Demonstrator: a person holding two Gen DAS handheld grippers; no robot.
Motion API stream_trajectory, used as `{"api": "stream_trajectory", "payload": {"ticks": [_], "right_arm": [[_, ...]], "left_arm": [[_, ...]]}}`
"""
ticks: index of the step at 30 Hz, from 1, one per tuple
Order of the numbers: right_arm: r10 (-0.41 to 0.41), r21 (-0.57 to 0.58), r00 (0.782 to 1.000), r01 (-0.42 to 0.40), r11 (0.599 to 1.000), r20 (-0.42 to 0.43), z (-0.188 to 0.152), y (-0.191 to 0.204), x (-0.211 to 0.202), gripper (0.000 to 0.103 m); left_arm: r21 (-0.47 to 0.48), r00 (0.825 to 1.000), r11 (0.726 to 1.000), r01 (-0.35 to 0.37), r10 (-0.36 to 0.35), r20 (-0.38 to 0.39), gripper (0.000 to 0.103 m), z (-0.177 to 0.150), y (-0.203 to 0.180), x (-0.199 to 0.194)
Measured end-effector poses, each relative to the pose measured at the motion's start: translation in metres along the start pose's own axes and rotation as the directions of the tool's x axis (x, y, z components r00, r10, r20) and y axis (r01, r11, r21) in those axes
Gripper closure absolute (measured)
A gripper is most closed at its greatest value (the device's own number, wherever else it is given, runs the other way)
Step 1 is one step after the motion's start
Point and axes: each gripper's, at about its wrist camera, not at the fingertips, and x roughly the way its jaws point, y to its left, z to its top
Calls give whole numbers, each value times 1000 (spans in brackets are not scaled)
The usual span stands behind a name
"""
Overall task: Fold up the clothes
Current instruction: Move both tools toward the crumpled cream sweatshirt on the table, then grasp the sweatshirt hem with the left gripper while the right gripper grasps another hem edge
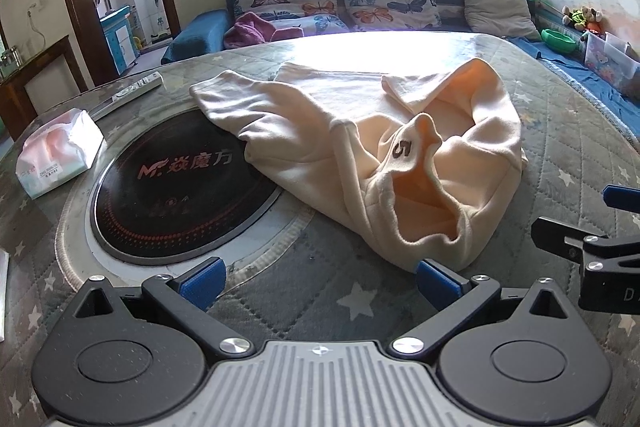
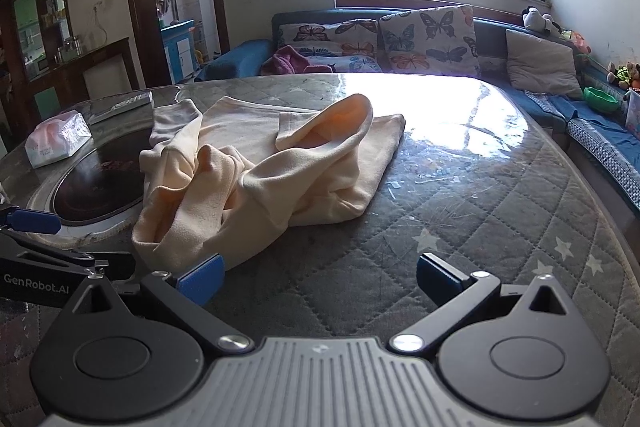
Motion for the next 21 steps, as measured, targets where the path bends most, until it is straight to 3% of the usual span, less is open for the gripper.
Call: {"api": "stream_trajectory", "payload": {"ticks": [21], "right_arm": [[26,-30,1000,-26,999,12,26,-3,9,0]], "left_arm": [[-4,999,1000,-4,5,34,0,35,5,10]]}}
